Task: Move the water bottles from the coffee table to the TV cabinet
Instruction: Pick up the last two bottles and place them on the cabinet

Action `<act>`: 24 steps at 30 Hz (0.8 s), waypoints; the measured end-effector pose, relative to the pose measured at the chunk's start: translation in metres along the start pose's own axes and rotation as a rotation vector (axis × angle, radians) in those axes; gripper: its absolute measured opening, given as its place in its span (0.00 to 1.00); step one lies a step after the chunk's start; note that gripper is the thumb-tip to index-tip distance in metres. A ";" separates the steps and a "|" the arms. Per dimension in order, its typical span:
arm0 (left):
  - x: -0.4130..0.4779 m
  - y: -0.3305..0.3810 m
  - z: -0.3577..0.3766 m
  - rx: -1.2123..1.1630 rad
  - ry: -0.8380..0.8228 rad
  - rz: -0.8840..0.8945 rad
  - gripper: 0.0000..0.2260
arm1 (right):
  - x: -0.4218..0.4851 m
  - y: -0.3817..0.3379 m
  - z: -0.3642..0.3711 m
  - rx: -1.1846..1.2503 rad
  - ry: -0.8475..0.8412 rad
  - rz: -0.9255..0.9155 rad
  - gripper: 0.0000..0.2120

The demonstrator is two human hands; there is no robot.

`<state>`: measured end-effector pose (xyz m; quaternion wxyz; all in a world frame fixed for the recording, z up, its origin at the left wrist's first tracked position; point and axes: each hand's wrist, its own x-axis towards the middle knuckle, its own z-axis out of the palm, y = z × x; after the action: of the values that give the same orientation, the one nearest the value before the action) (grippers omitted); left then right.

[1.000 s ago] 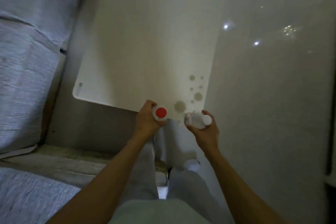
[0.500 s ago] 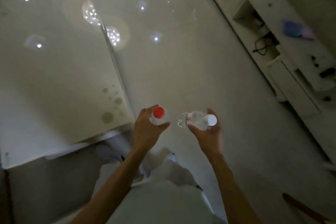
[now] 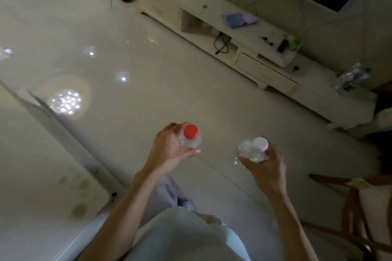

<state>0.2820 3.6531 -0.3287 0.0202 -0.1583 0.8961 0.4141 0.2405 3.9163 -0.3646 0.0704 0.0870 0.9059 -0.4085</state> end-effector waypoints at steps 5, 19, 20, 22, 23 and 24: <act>0.047 0.031 0.021 0.023 -0.151 0.070 0.26 | 0.013 -0.002 0.001 0.145 0.053 0.219 0.23; 0.226 0.127 0.047 -0.105 -0.412 0.445 0.30 | 0.126 -0.071 -0.057 0.122 0.367 0.259 0.25; 0.234 0.136 0.048 -0.095 -0.413 0.480 0.30 | 0.130 -0.073 -0.061 0.119 0.400 0.245 0.26; 0.247 0.153 0.051 -0.101 -0.415 0.532 0.31 | 0.138 -0.074 -0.065 0.129 0.470 0.241 0.28; 0.253 0.160 0.054 -0.101 -0.422 0.553 0.31 | 0.142 -0.072 -0.066 0.144 0.493 0.249 0.29; 0.259 0.167 0.058 -0.098 -0.436 0.564 0.31 | 0.145 -0.069 -0.066 0.161 0.509 0.259 0.30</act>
<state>-0.0194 3.7288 -0.2868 0.0881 0.1863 0.8584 0.4698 0.0802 3.9351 -0.2997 -0.1145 0.3067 0.8406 -0.4316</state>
